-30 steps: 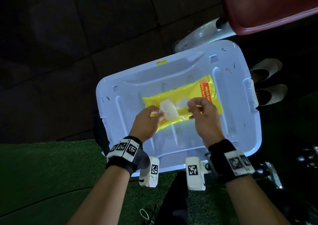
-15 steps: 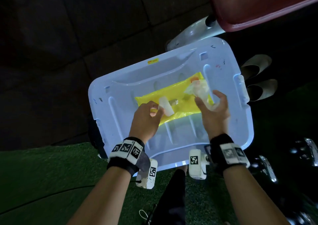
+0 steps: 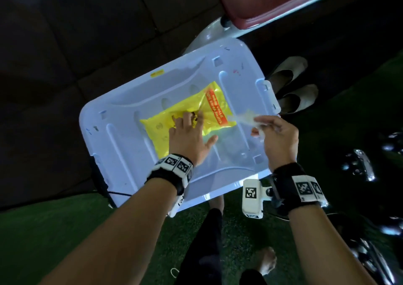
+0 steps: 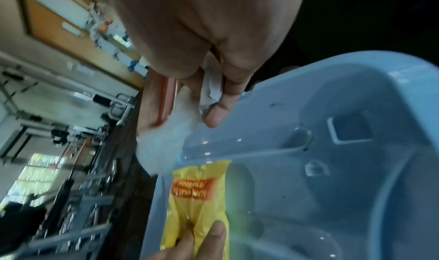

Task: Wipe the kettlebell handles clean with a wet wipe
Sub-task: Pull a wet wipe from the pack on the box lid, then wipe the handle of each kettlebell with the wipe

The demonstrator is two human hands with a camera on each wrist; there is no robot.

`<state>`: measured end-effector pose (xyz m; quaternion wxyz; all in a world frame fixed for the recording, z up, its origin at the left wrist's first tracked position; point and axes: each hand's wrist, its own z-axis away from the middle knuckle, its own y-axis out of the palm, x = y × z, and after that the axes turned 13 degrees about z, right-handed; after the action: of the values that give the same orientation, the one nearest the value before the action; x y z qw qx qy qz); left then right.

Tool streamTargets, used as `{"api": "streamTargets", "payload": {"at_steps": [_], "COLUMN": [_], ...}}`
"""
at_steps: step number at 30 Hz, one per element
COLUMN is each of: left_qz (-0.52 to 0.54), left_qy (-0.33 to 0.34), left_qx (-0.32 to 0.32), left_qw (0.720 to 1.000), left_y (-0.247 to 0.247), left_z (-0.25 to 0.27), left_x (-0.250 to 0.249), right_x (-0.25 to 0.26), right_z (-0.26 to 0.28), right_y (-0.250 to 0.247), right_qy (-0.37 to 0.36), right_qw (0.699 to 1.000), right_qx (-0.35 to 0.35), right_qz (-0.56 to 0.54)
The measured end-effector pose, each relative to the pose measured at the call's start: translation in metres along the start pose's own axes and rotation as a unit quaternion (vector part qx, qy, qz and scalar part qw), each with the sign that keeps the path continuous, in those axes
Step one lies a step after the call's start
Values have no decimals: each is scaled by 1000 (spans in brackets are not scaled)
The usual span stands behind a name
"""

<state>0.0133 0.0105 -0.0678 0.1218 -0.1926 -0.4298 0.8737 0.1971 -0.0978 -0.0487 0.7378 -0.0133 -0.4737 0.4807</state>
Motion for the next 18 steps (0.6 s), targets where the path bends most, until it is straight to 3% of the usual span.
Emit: {"api": "streamTargets", "payload": {"at_steps": [5, 9, 11, 13, 16, 18], "left_qz": [-25, 19, 62, 122, 212, 224], "left_qy": [-62, -111, -70, 16, 128, 136], "left_qx": [62, 64, 33, 17, 74, 152], "left_qw": [996, 992, 995, 992, 966, 953], "left_y": [-11, -12, 4, 35, 95, 142], "left_z": [1, 25, 45, 65, 90, 100], "left_x": [-29, -67, -95, -127, -177, -206], "right_x": [-29, -82, -119, -159, -222, -264], "right_z": [38, 73, 90, 103, 115, 116], "right_y": [-67, -123, -148, -171, -196, -206], "right_qy": [77, 94, 104, 110, 119, 120], "right_qw": [987, 986, 985, 980, 969, 962], "right_qx": [-33, -47, -77, -108, -149, -185], "right_qz": [-137, -127, -111, -127, -158, -160]}}
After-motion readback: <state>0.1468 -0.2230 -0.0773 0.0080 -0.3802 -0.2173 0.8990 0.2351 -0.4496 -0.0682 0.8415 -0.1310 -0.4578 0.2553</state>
